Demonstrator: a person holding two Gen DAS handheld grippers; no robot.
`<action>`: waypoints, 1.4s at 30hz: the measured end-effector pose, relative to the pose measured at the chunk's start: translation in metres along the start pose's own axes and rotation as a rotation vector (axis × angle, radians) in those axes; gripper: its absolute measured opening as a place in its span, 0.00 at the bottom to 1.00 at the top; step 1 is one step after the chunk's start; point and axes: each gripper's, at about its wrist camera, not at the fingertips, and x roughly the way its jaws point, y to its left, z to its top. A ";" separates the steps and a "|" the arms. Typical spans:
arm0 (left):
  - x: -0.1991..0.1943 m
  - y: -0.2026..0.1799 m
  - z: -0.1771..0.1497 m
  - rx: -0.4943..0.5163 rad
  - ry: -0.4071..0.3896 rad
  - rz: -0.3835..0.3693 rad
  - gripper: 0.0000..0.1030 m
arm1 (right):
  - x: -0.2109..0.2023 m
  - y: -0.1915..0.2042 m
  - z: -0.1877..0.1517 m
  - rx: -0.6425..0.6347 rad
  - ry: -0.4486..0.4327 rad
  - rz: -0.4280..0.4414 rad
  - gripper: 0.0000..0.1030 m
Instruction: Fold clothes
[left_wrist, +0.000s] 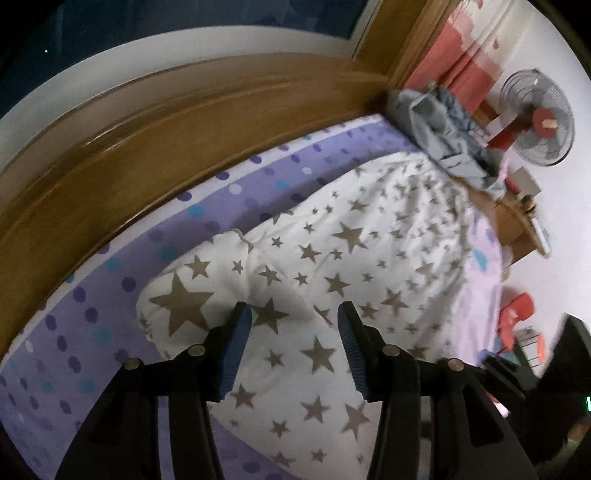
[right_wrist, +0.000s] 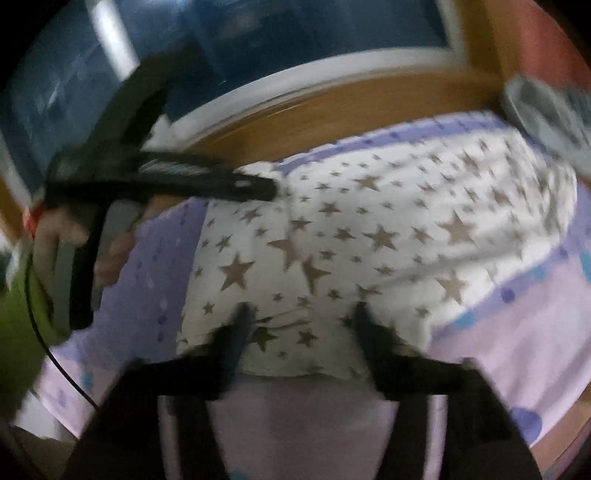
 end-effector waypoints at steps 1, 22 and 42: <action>-0.003 0.000 -0.001 0.006 -0.004 -0.009 0.48 | 0.001 -0.006 0.003 0.042 0.000 0.027 0.61; 0.010 0.021 0.001 0.003 -0.048 -0.175 0.48 | 0.031 0.024 0.004 0.085 0.070 -0.092 0.11; 0.026 0.041 0.023 -0.035 -0.039 -0.158 0.46 | 0.036 0.067 -0.010 -0.144 0.019 -0.236 0.23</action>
